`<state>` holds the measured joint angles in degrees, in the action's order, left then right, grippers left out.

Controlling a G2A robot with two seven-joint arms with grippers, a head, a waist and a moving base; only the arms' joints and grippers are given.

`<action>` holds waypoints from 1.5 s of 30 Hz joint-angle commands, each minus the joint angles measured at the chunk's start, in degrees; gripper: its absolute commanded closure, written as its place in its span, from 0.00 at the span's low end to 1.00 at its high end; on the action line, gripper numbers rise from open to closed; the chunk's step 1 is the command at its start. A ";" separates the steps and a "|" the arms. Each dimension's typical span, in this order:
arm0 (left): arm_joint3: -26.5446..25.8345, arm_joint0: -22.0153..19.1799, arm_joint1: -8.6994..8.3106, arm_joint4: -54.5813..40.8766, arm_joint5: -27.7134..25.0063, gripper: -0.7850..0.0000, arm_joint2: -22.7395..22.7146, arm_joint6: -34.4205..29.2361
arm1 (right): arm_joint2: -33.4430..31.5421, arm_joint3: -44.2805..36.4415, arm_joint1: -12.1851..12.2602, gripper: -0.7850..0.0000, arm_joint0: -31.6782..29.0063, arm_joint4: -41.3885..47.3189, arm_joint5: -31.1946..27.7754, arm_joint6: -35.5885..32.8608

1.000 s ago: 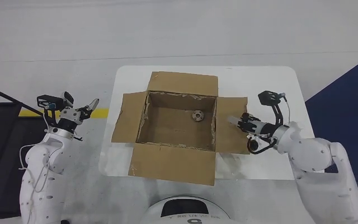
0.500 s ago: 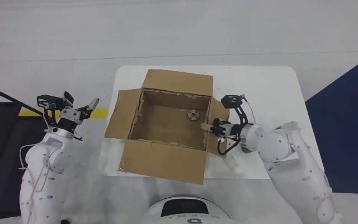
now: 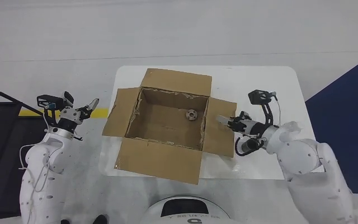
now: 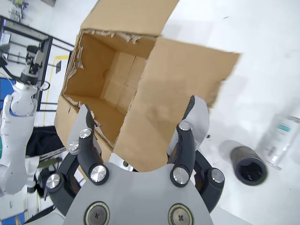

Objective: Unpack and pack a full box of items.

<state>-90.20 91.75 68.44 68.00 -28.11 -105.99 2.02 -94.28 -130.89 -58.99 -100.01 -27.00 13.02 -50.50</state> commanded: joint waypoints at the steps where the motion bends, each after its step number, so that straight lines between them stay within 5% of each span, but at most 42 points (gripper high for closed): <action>1: 0.00 0.00 0.00 0.00 0.00 0.00 0.00 0.00 | -11.05 -1.46 -0.27 0.00 -8.37 6.14 -3.64 4.58; 7: 0.00 0.00 0.00 0.00 0.00 0.00 0.00 0.00 | -30.13 1.19 -1.88 0.00 -23.44 13.36 -10.65 13.09; 14: 0.00 0.00 0.00 0.00 0.00 0.00 0.00 0.00 | -34.82 5.02 -2.83 0.00 -27.70 14.67 -11.17 14.35; 31: 0.00 0.00 0.00 0.00 0.00 0.00 0.00 0.00 | -16.34 16.10 0.51 0.00 -4.08 -15.68 3.64 0.04; 39: 0.00 0.00 0.00 0.00 0.00 0.00 0.00 0.00 | -13.15 20.07 0.71 0.00 0.28 -19.49 6.86 -4.05; 41: 0.00 0.00 0.00 0.00 0.00 0.00 0.00 0.00 | -12.54 21.14 0.78 0.09 0.96 -20.36 6.98 -5.49; 43: 0.00 0.00 0.00 0.00 0.00 0.00 0.00 0.00 | -12.25 21.89 0.81 0.34 1.63 -20.65 7.14 -6.32; 44: 0.00 0.00 0.00 0.00 0.00 0.00 0.00 0.00 | -12.21 22.19 0.81 0.55 1.83 -20.64 7.27 -6.48; 45: 0.00 0.00 0.00 0.00 0.00 0.00 0.00 0.00 | -12.22 22.38 0.80 0.59 1.94 -20.64 7.32 -6.58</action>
<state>-90.20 91.75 68.44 68.00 -28.11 -105.99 2.02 -106.48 -108.71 -58.18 -98.19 -47.68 20.26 -57.02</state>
